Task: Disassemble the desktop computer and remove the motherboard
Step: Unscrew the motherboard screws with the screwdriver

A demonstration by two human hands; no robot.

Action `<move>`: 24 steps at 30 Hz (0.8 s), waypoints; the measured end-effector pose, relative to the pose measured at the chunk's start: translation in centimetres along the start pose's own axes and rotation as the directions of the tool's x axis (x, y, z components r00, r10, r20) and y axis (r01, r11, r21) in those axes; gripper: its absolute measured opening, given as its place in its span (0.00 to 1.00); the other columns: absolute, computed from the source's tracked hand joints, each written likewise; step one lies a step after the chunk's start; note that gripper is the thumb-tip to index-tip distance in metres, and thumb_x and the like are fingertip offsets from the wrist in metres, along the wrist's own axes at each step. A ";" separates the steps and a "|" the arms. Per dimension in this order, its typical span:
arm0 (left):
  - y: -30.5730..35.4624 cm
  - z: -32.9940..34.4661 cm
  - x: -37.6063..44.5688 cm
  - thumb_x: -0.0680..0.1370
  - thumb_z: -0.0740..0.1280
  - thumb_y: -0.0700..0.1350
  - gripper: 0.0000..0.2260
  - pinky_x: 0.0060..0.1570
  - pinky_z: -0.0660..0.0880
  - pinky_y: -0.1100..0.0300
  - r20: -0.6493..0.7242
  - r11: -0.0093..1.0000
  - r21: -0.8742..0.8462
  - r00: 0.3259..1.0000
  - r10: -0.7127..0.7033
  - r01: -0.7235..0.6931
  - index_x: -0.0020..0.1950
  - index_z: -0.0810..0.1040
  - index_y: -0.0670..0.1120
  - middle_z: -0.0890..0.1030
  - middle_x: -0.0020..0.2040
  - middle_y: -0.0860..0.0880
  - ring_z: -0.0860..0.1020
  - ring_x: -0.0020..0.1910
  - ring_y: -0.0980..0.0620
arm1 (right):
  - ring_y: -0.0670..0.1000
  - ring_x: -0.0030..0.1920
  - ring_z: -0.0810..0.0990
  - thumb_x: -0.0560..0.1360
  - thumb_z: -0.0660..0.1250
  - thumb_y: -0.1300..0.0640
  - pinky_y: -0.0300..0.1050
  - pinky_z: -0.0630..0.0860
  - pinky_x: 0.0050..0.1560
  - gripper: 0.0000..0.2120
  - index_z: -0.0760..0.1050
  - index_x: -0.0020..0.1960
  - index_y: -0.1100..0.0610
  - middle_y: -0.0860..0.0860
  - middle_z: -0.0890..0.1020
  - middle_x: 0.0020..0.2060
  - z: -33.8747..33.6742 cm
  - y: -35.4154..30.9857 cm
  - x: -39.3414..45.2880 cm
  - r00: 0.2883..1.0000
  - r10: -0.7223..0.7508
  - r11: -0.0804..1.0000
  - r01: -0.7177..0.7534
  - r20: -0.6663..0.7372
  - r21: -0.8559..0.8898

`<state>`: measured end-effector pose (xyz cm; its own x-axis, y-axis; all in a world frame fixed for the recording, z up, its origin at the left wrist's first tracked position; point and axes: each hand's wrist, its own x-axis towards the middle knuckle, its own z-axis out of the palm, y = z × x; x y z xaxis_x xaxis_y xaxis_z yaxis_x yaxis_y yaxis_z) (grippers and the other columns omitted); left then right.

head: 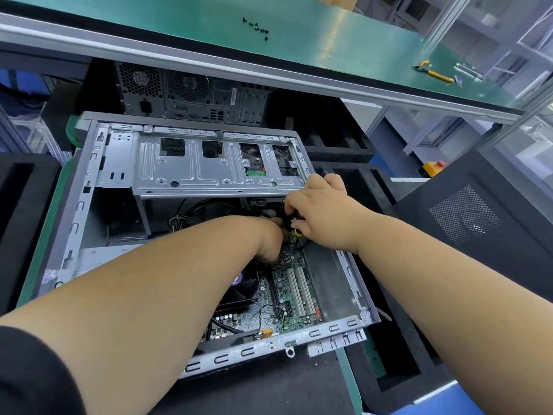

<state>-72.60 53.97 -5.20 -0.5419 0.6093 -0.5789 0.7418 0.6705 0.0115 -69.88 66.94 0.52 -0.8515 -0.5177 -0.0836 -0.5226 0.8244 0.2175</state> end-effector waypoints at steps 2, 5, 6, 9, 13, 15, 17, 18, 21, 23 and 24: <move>-0.1 -0.1 0.0 0.77 0.61 0.42 0.29 0.58 0.71 0.55 0.003 1.000 -0.015 1.000 -0.003 0.003 0.77 0.55 0.50 0.58 0.73 0.45 0.66 0.67 0.46 | 0.51 0.57 0.65 0.75 0.65 0.46 0.51 0.55 0.61 0.11 0.74 0.54 0.50 0.43 0.74 0.44 -0.1 0.1 -0.1 1.000 0.018 1.000 -0.018 0.008 0.018; -0.1 -0.3 -0.2 0.77 0.61 0.43 0.26 0.57 0.73 0.54 0.009 0.998 -0.055 1.000 -0.015 0.015 0.75 0.60 0.47 0.63 0.70 0.44 0.71 0.60 0.45 | 0.50 0.57 0.65 0.77 0.60 0.42 0.52 0.57 0.62 0.13 0.75 0.53 0.50 0.44 0.78 0.47 -0.1 0.1 -0.4 0.999 0.019 0.999 -0.018 0.034 -0.035; -0.1 -0.2 -0.3 0.77 0.61 0.44 0.23 0.56 0.73 0.53 0.011 0.997 -0.071 1.000 -0.029 0.030 0.72 0.64 0.45 0.66 0.67 0.43 0.72 0.56 0.45 | 0.50 0.57 0.65 0.78 0.56 0.39 0.53 0.57 0.62 0.17 0.75 0.53 0.50 0.44 0.78 0.47 -0.1 0.0 -0.5 0.999 0.011 0.997 -0.008 0.042 -0.072; -0.4 0.2 -0.1 0.76 0.63 0.46 0.24 0.57 0.75 0.53 -0.012 0.986 -0.145 0.996 -0.083 0.081 0.72 0.64 0.44 0.68 0.67 0.44 0.73 0.56 0.45 | 0.51 0.55 0.66 0.78 0.47 0.35 0.52 0.58 0.60 0.25 0.74 0.52 0.51 0.44 0.78 0.45 -0.2 -0.1 -0.5 0.999 -0.015 0.988 0.020 0.033 -0.151; -0.2 0.2 0.0 0.77 0.62 0.46 0.28 0.60 0.71 0.55 -0.029 0.993 -0.107 0.998 -0.053 0.050 0.76 0.58 0.46 0.61 0.72 0.45 0.70 0.65 0.45 | 0.50 0.56 0.64 0.79 0.55 0.40 0.50 0.54 0.57 0.16 0.73 0.54 0.50 0.43 0.79 0.47 -0.2 -0.3 -0.3 1.000 -0.019 0.994 0.020 0.012 -0.107; -0.2 0.2 0.1 0.77 0.62 0.46 0.30 0.61 0.71 0.54 -0.034 0.995 -0.092 0.999 -0.035 0.032 0.77 0.56 0.49 0.58 0.74 0.45 0.68 0.67 0.44 | 0.50 0.57 0.64 0.78 0.58 0.43 0.49 0.53 0.58 0.13 0.72 0.56 0.49 0.43 0.78 0.49 -0.1 -0.3 -0.5 1.000 -0.003 0.997 0.003 0.003 -0.080; -0.3 0.2 0.1 0.77 0.62 0.47 0.30 0.63 0.71 0.52 -0.028 0.996 -0.085 0.999 -0.025 0.023 0.77 0.56 0.50 0.58 0.74 0.46 0.68 0.67 0.43 | 0.51 0.58 0.64 0.78 0.59 0.45 0.50 0.54 0.59 0.13 0.73 0.57 0.50 0.44 0.77 0.51 0.0 -0.3 -0.7 1.000 0.021 0.997 -0.021 0.004 -0.073; -0.3 0.2 0.1 0.77 0.63 0.47 0.29 0.62 0.72 0.52 -0.023 0.996 -0.089 0.999 -0.026 0.023 0.77 0.57 0.50 0.59 0.73 0.46 0.69 0.66 0.43 | 0.51 0.58 0.64 0.78 0.58 0.45 0.50 0.55 0.60 0.13 0.73 0.57 0.50 0.45 0.77 0.51 0.1 -0.2 -0.8 1.000 0.023 0.997 -0.023 0.003 -0.078; -0.3 0.2 0.0 0.77 0.63 0.46 0.24 0.58 0.74 0.53 -0.022 0.993 -0.113 0.999 -0.050 0.047 0.73 0.64 0.45 0.66 0.68 0.44 0.72 0.56 0.45 | 0.51 0.55 0.65 0.79 0.53 0.39 0.51 0.56 0.60 0.19 0.74 0.52 0.51 0.45 0.78 0.46 -0.1 -0.2 -0.7 1.000 0.001 0.992 -0.001 0.000 -0.124; -0.2 0.1 -0.2 0.77 0.62 0.46 0.22 0.56 0.73 0.55 -0.028 0.991 -0.119 0.997 -0.066 0.062 0.71 0.66 0.43 0.67 0.67 0.44 0.71 0.51 0.46 | 0.50 0.54 0.65 0.79 0.52 0.37 0.51 0.55 0.58 0.21 0.75 0.52 0.51 0.44 0.79 0.44 -0.2 -0.2 -0.5 1.000 -0.012 0.990 0.015 0.017 -0.143; -0.2 0.1 -0.2 0.78 0.62 0.46 0.23 0.55 0.73 0.55 -0.029 0.992 -0.113 0.997 -0.064 0.061 0.71 0.65 0.43 0.66 0.67 0.44 0.70 0.52 0.47 | 0.50 0.54 0.65 0.80 0.52 0.38 0.51 0.55 0.58 0.19 0.74 0.53 0.50 0.43 0.79 0.45 -0.2 -0.3 -0.4 1.000 -0.014 0.991 0.016 0.021 -0.132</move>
<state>-72.58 53.68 -5.11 -0.5998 0.5771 -0.5542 0.6582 0.7498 0.0684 -69.35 66.90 0.71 -0.8450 -0.5240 -0.1071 -0.5261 0.7785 0.3423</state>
